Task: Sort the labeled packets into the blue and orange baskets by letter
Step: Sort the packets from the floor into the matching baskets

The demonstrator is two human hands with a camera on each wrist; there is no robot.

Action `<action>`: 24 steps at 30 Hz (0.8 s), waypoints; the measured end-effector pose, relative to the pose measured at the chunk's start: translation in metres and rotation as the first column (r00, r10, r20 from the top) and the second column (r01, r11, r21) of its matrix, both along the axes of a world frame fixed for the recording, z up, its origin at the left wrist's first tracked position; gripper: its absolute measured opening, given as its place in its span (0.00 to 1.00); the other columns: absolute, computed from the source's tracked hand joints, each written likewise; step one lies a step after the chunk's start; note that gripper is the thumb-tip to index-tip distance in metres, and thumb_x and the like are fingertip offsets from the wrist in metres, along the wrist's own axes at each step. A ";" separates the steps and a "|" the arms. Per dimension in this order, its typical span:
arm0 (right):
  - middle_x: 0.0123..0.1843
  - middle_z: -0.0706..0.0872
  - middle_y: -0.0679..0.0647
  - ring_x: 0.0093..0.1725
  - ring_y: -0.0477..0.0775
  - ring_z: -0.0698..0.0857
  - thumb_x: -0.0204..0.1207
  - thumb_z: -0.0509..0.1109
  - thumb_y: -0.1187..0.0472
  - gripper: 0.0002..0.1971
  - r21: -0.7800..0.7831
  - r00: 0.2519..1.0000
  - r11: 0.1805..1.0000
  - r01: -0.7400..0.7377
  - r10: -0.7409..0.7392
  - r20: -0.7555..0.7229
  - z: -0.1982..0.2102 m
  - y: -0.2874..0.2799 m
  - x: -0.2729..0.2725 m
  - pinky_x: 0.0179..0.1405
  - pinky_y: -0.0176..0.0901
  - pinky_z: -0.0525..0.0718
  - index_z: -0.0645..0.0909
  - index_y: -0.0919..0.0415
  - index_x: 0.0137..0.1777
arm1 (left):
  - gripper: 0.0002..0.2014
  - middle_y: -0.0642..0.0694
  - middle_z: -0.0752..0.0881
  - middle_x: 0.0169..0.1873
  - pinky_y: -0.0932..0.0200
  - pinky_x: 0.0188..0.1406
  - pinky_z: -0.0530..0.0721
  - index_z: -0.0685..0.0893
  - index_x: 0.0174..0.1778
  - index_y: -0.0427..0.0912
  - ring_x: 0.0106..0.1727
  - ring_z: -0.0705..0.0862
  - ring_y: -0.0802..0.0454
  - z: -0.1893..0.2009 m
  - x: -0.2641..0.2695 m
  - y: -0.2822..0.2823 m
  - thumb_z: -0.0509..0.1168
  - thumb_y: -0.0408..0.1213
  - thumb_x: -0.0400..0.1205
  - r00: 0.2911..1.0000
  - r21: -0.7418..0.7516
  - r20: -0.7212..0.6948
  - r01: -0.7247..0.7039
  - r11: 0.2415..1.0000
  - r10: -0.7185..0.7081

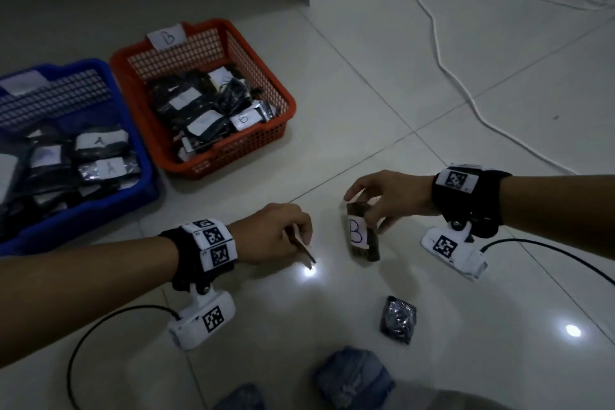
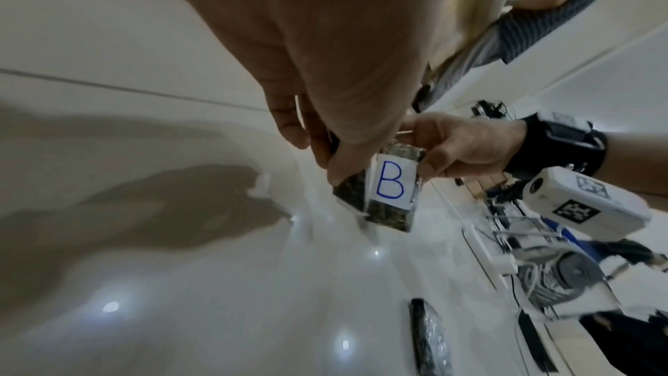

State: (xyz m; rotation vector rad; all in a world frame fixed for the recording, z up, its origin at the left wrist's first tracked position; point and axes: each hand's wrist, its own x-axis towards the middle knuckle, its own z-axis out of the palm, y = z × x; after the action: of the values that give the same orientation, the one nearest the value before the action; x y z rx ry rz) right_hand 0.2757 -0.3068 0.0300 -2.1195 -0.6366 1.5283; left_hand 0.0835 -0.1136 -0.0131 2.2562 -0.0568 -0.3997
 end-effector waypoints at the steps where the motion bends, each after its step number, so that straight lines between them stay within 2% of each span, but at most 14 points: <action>1: 0.60 0.86 0.55 0.48 0.54 0.91 0.70 0.74 0.79 0.25 0.031 1.000 1.000 -0.002 0.003 -0.019 0.001 0.006 -0.001 0.45 0.46 0.91 0.82 0.59 0.66 | 0.09 0.53 0.84 0.48 0.67 0.44 0.82 0.87 0.46 0.48 0.47 0.83 0.60 0.001 -0.005 0.007 0.77 0.34 0.74 0.999 -0.009 0.031 -0.038 0.999 0.038; 3: 0.59 0.86 0.55 0.48 0.53 0.91 0.69 0.73 0.82 0.25 0.082 0.999 0.996 -0.020 0.023 -0.038 0.004 0.019 -0.003 0.46 0.43 0.91 0.84 0.62 0.64 | 0.11 0.54 0.84 0.47 0.62 0.45 0.85 0.88 0.45 0.50 0.47 0.83 0.59 0.005 -0.016 0.019 0.79 0.35 0.71 0.990 -0.029 0.063 -0.127 0.992 0.128; 7: 0.59 0.87 0.56 0.54 0.57 0.91 0.67 0.74 0.83 0.23 0.156 0.994 0.985 -0.070 0.082 -0.066 0.005 0.047 -0.008 0.52 0.48 0.91 0.85 0.63 0.59 | 0.16 0.53 0.84 0.48 0.61 0.44 0.87 0.88 0.44 0.53 0.45 0.85 0.56 0.021 -0.034 0.037 0.85 0.48 0.65 0.945 -0.102 0.050 -0.316 0.943 0.322; 9: 0.58 0.86 0.56 0.53 0.57 0.90 0.67 0.75 0.83 0.22 0.190 0.994 0.978 -0.089 0.100 -0.052 0.007 0.062 -0.010 0.51 0.50 0.91 0.85 0.62 0.58 | 0.15 0.54 0.84 0.49 0.59 0.45 0.88 0.88 0.43 0.52 0.44 0.86 0.56 0.025 -0.044 0.045 0.85 0.45 0.66 0.920 -0.126 0.085 -0.371 0.920 0.383; 11: 0.58 0.87 0.56 0.51 0.58 0.91 0.68 0.76 0.82 0.21 0.212 0.991 0.971 -0.111 0.123 -0.045 0.011 0.077 -0.012 0.46 0.49 0.92 0.84 0.62 0.58 | 0.12 0.56 0.84 0.52 0.56 0.49 0.88 0.89 0.43 0.50 0.49 0.86 0.57 0.027 -0.052 0.056 0.84 0.39 0.68 0.909 -0.114 0.108 -0.391 0.913 0.403; 14: 0.56 0.89 0.55 0.47 0.57 0.91 0.70 0.76 0.79 0.19 0.277 0.992 0.954 -0.114 0.124 -0.019 0.020 0.100 -0.015 0.41 0.46 0.92 0.83 0.62 0.57 | 0.11 0.57 0.84 0.57 0.59 0.54 0.88 0.91 0.44 0.47 0.57 0.84 0.62 0.036 -0.058 0.072 0.83 0.35 0.69 0.887 -0.050 0.168 -0.428 0.902 0.430; 17: 0.49 0.90 0.57 0.42 0.55 0.89 0.72 0.74 0.79 0.15 0.401 0.999 0.916 0.010 0.006 -0.037 0.030 0.124 -0.014 0.39 0.45 0.91 0.82 0.64 0.53 | 0.11 0.54 0.84 0.58 0.63 0.58 0.84 0.91 0.44 0.44 0.60 0.83 0.63 0.049 -0.058 0.091 0.83 0.35 0.69 0.803 -0.013 0.327 -0.524 0.852 0.498; 19: 0.45 0.90 0.55 0.41 0.53 0.88 0.73 0.74 0.77 0.13 0.481 0.993 0.869 0.118 -0.096 -0.071 0.038 0.141 -0.011 0.41 0.49 0.91 0.81 0.62 0.52 | 0.11 0.53 0.86 0.54 0.65 0.56 0.83 0.89 0.44 0.45 0.56 0.84 0.62 0.058 -0.054 0.103 0.82 0.35 0.69 0.720 -0.013 0.432 -0.598 0.801 0.544; 21: 0.43 0.91 0.54 0.40 0.54 0.89 0.73 0.76 0.73 0.11 0.546 0.971 0.806 0.229 -0.225 -0.075 0.044 0.156 -0.005 0.41 0.50 0.90 0.82 0.60 0.49 | 0.11 0.53 0.85 0.51 0.69 0.51 0.81 0.87 0.43 0.46 0.53 0.83 0.63 0.065 -0.049 0.112 0.82 0.38 0.70 0.645 -0.011 0.466 -0.680 0.733 0.606; 22: 0.42 0.90 0.55 0.40 0.55 0.89 0.73 0.77 0.71 0.09 0.568 0.950 0.771 0.288 -0.307 -0.065 0.045 0.162 -0.003 0.39 0.49 0.89 0.82 0.60 0.48 | 0.11 0.54 0.85 0.50 0.69 0.50 0.81 0.86 0.43 0.47 0.52 0.83 0.62 0.068 -0.046 0.116 0.81 0.40 0.71 0.612 -0.007 0.469 -0.718 0.696 0.636; 24: 0.40 0.89 0.57 0.37 0.54 0.88 0.72 0.79 0.65 0.07 0.597 0.878 0.691 0.407 -0.475 -0.049 0.043 0.174 0.003 0.34 0.44 0.87 0.82 0.59 0.44 | 0.12 0.55 0.85 0.48 0.62 0.50 0.84 0.84 0.44 0.49 0.51 0.83 0.59 0.069 -0.038 0.121 0.80 0.47 0.73 0.553 0.017 0.478 -0.783 0.622 0.683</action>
State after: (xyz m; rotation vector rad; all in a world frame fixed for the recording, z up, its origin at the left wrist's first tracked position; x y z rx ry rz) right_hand 0.2785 -0.1324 0.0730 -1.6965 -0.4974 0.8015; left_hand 0.0452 0.0078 0.0557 2.3009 0.7488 0.5975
